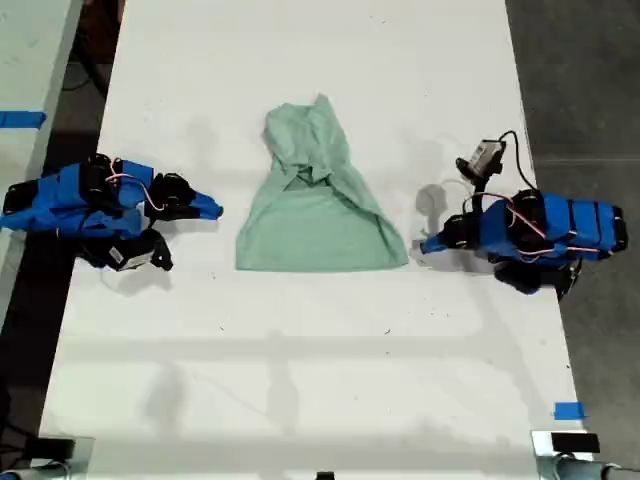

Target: Fold t shirt

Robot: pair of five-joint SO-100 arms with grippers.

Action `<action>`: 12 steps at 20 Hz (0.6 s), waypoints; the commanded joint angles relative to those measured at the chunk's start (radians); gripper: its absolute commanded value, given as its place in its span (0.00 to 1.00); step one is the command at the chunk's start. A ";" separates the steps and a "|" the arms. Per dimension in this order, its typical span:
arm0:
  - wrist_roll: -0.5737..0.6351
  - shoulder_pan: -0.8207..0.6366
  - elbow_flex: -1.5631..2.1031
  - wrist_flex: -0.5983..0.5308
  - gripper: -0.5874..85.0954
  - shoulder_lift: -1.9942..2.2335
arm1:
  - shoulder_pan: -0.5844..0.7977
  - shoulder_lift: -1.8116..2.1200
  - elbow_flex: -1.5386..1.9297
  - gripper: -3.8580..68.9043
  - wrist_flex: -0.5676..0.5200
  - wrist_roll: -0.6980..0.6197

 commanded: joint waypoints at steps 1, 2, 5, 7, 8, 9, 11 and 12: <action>0.014 -0.002 0.021 -0.003 0.01 0.003 | 0.091 0.009 0.054 0.08 -0.002 0.012; 0.014 -0.002 0.021 -0.003 0.01 0.003 | 0.091 0.009 0.054 0.08 -0.002 0.012; 0.014 -0.002 0.021 -0.003 0.01 0.003 | 0.095 0.008 0.054 0.08 -0.002 0.011; 0.014 -0.002 0.021 -0.003 0.01 0.003 | 0.097 0.008 0.054 0.08 -0.002 0.009; 0.014 -0.002 0.021 -0.003 0.01 0.003 | 0.100 0.008 0.054 0.08 -0.002 0.009; 0.014 -0.002 0.021 -0.003 0.01 0.003 | 0.101 0.008 0.046 0.08 0.008 0.012; 0.014 -0.006 0.021 -0.003 0.01 0.003 | 0.104 -0.011 0.015 0.07 0.041 0.020; 0.014 -0.008 0.021 -0.003 0.01 0.003 | 0.112 -0.032 -0.014 0.07 0.046 0.002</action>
